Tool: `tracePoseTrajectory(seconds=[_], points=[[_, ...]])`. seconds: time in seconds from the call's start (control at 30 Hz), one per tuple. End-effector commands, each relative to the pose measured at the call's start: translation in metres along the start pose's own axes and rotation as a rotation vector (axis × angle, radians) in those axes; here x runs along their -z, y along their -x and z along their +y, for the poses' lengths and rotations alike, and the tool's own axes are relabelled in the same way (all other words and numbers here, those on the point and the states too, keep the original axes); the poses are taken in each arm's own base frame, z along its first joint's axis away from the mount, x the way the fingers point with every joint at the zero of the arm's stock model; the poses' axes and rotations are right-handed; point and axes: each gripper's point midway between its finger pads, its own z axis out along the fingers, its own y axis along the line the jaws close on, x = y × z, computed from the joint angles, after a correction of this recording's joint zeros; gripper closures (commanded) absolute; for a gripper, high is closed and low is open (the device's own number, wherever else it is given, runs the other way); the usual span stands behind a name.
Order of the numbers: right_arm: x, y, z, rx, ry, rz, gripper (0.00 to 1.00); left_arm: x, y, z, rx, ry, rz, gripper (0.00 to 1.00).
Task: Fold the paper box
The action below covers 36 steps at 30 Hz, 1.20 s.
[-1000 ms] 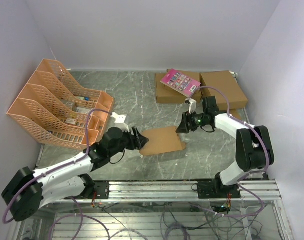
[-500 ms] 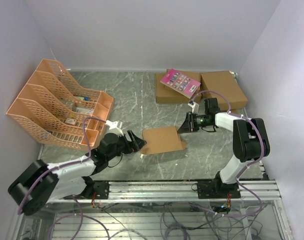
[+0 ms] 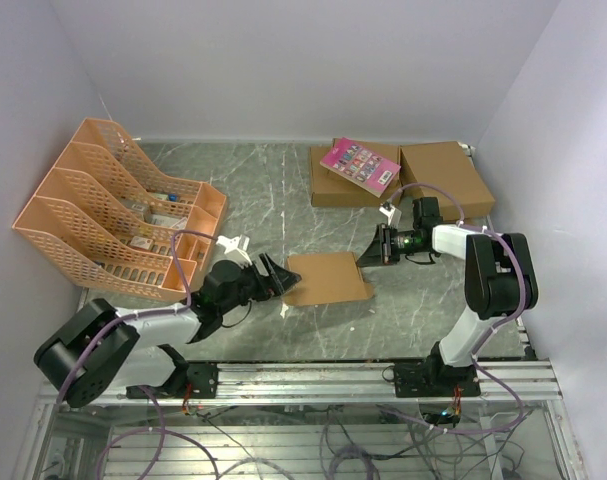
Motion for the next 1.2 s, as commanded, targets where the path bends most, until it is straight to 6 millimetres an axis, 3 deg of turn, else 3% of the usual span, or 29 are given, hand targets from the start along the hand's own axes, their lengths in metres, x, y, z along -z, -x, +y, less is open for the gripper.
tracePoseTrajectory(seconds=[0.0, 0.4, 0.6, 0.83, 1.03, 1.17], points=[[-0.002, -0.007, -0.023, -0.017, -0.079, 0.023, 0.82, -0.01, 0.014, -0.019, 0.014, -0.062, -0.032, 0.07], [-0.003, -0.01, -0.026, -0.025, -0.083, 0.037, 0.82, -0.023, 0.009, -0.011, 0.063, -0.006, -0.034, 0.09], [-0.002, -0.01, -0.025, -0.019, -0.08, 0.036, 0.81, -0.035, -0.004, -0.012, 0.129, 0.0, -0.03, 0.2], [-0.003, -0.011, -0.027, -0.021, -0.084, 0.044, 0.8, -0.035, 0.001, -0.016, 0.182, -0.029, -0.07, 0.39], [-0.002, -0.012, -0.031, -0.025, -0.114, 0.044, 0.8, -0.023, 0.016, -0.026, 0.166, -0.038, -0.121, 0.33], [-0.002, -0.012, -0.034, -0.028, -0.126, 0.045, 0.8, -0.012, 0.016, -0.01, 0.147, 0.04, -0.134, 0.22]])
